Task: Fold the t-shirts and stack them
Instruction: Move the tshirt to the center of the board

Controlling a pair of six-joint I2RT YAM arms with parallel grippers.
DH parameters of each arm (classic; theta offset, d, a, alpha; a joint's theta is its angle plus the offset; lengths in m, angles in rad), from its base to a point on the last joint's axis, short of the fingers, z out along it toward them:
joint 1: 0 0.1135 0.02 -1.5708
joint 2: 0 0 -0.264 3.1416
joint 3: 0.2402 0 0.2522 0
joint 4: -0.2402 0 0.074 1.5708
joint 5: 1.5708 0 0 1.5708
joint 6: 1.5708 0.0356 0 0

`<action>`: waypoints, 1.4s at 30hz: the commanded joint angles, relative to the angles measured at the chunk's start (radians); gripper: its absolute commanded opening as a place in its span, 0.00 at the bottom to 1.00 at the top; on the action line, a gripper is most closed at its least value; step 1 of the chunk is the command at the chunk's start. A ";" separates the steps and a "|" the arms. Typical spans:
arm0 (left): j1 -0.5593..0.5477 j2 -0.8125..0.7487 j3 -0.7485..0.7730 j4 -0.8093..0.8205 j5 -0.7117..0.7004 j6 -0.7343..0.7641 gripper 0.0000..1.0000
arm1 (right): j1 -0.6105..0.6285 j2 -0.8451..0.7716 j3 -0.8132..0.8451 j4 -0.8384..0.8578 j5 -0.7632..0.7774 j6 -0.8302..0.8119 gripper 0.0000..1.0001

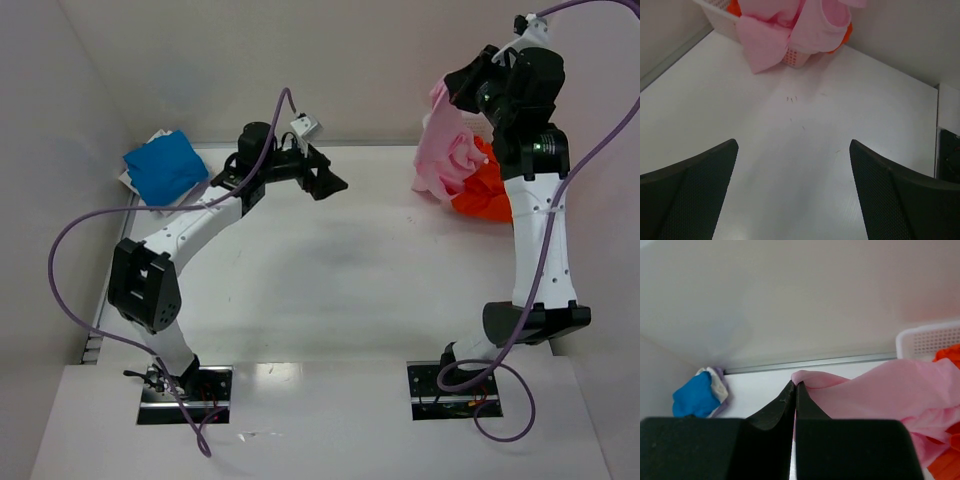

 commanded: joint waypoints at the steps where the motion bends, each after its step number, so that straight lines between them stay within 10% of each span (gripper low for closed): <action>1: -0.037 0.039 0.080 0.160 0.106 -0.013 1.00 | 0.016 -0.049 -0.019 0.048 -0.117 0.026 0.01; 34: -0.383 0.450 0.288 0.638 -0.567 -0.446 1.00 | 0.094 -0.200 -0.126 0.060 -0.208 0.048 0.01; 42: -0.383 0.374 0.220 0.626 -0.585 -0.437 0.42 | 0.094 -0.200 -0.127 0.060 -0.165 0.039 0.02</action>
